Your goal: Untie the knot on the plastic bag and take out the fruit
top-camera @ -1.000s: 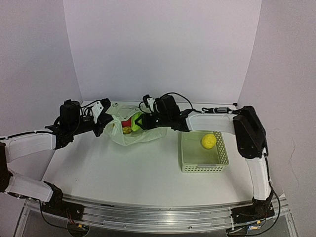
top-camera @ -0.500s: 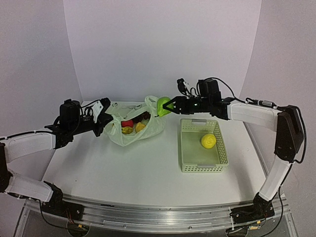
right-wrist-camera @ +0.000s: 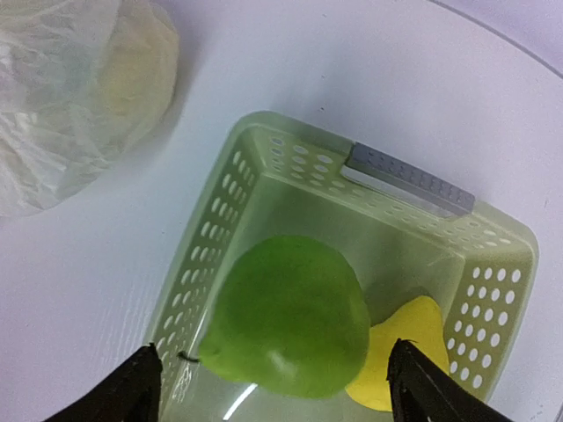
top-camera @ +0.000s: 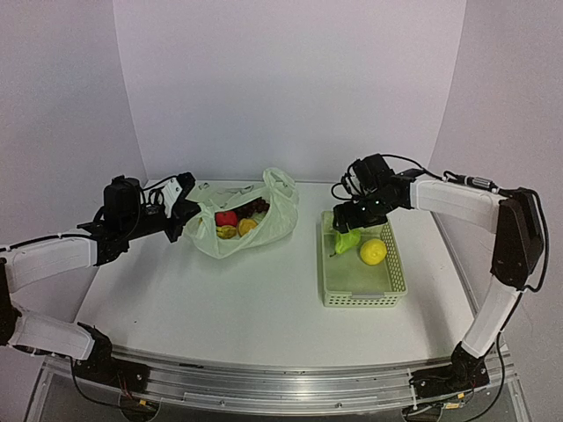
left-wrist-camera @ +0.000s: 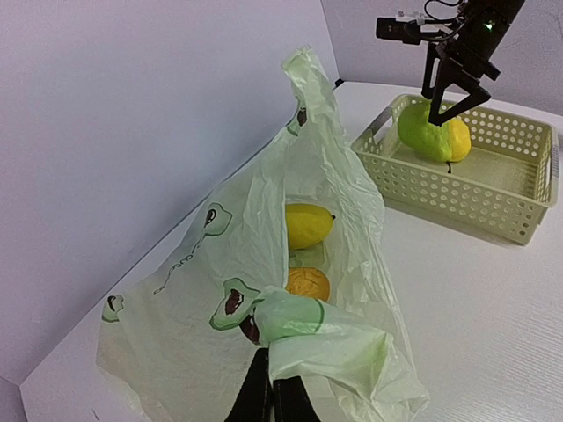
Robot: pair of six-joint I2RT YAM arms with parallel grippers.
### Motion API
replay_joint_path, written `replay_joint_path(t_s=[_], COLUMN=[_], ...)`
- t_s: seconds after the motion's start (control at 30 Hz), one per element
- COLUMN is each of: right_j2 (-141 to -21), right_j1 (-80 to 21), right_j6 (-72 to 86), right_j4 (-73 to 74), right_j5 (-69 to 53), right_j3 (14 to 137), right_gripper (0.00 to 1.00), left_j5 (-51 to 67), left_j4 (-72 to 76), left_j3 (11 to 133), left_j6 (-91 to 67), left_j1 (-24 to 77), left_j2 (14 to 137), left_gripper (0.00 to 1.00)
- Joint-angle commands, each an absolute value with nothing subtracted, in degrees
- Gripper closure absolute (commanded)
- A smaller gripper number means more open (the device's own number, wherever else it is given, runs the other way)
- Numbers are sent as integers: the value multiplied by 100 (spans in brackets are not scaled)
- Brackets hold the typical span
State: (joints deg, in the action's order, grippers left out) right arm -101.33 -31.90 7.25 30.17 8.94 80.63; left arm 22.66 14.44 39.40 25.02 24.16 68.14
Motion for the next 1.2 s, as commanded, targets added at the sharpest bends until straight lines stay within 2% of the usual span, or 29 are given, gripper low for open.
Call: replay_joint_path(t_s=[0.0,0.2,0.3,0.43,0.6,0.7,0.9,1.03,1.1,1.17], right_j2=[-10263,-10181,-10193,-10506,-11654,-12349,-13114,-13688,-13967,-14250], right_j1=[-3217,-3308,-3741,-4450,-4716,-4770,-4888,-4889,-4881,-4880], right_j6=[774,753,381,-671,120,674,850,959,1016,1026], right_j4=[3410,3416,3106,1810,532,241,-347,-337,-237,-63], right_j5=[1352,1272,1110,-429,-1330,-1400,-1454,-675,-199,145], right_j3=[8609,9274,9622,9758,10362,10799,10996,11411,11686,11996], right_gripper=[9,8,14,18,32,40,46,52,52,48], left_j5=[2397,2409,2503,2430,2065,2048,1810,1926,1984,2037], left_j4=[1504,1457,1443,1378,1238,1331,1273,1399,1447,1452], left_j3=[4174,4011,3940,4034,4369,4301,4244,4146,4103,4090], left_j6=[2501,2514,2489,2209,1737,1596,1255,1244,1267,1280], left_j1=[2394,2394,2400,2400,2393,2394,2393,2394,2392,2396], left_j2=[6666,6535,6484,6578,6922,6867,6834,6852,6892,6917], left_gripper=[100,100,100,100,100,100,100,100,100,100])
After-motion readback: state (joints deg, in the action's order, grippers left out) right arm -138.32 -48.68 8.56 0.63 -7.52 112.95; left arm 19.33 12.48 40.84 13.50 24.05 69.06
